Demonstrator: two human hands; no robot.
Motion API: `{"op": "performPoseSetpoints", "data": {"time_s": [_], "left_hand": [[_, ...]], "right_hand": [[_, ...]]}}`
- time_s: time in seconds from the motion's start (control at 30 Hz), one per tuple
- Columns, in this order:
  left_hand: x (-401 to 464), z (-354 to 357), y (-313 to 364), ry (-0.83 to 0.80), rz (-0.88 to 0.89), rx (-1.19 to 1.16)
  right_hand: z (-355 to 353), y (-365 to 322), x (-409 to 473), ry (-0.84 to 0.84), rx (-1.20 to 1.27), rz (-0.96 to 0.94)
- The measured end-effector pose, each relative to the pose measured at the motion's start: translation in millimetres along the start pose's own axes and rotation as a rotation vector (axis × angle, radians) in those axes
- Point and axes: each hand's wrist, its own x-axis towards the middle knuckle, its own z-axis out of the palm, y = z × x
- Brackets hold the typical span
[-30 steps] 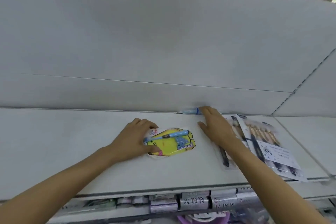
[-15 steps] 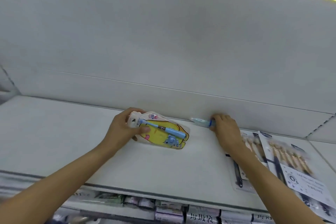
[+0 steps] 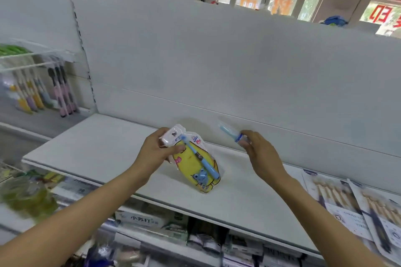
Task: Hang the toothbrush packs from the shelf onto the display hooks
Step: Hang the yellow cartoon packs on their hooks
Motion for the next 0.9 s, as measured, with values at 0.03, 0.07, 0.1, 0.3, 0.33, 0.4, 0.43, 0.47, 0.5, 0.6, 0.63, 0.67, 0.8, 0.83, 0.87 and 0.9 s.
{"op": "performPoseSetpoints", "data": {"time_s": [0.03, 0.07, 0.1, 0.3, 0.33, 0.4, 0.43, 0.47, 0.5, 0.6, 0.63, 0.67, 0.8, 0.83, 0.87, 0.9], "left_hand": [[-4, -16, 3, 0.010, 0.001, -0.019], [-8, -33, 6, 0.015, 0.004, -0.033], [-13, -49, 9, 0.022, 0.005, -0.042], [-44, -175, 29, 0.093, 0.057, -0.051], [-50, -198, 31, 0.096, 0.064, -0.045], [-64, -242, 34, 0.109, 0.074, -0.048], [-72, -265, 36, 0.119, 0.077, -0.053], [-79, -288, 37, 0.127, 0.085, -0.051], [-86, -310, 37, 0.135, 0.087, -0.056], [-103, -371, 35, 0.162, 0.065, -0.079], [-107, -390, 33, 0.169, 0.061, -0.076], [-109, -407, 31, 0.176, 0.057, -0.079], [-114, -464, 27, 0.197, 0.042, -0.084], [-115, -476, 26, 0.205, 0.038, -0.082], [-115, -487, 25, 0.209, 0.033, -0.079], [-114, -499, 24, 0.209, 0.031, -0.080]], "right_hand": [[6, -19, 0, -0.022, 0.021, 0.000], [12, -38, 0, -0.043, 0.027, -0.003], [19, -56, 0, -0.059, 0.026, -0.012], [74, -183, -7, -0.112, 0.103, -0.070], [84, -205, -7, -0.121, 0.117, -0.085], [105, -246, -8, -0.134, 0.136, -0.127], [115, -268, -9, -0.136, 0.132, -0.156], [125, -289, -9, -0.138, 0.119, -0.191], [135, -309, -10, -0.138, 0.102, -0.231], [158, -369, -11, -0.139, 0.070, -0.284], [165, -386, -11, -0.145, 0.084, -0.279], [172, -402, -11, -0.152, 0.109, -0.273], [198, -455, -3, -0.216, 0.180, -0.275], [205, -467, 2, -0.228, 0.186, -0.283], [213, -477, 7, -0.234, 0.191, -0.290], [220, -488, 12, -0.233, 0.195, -0.296]]}}
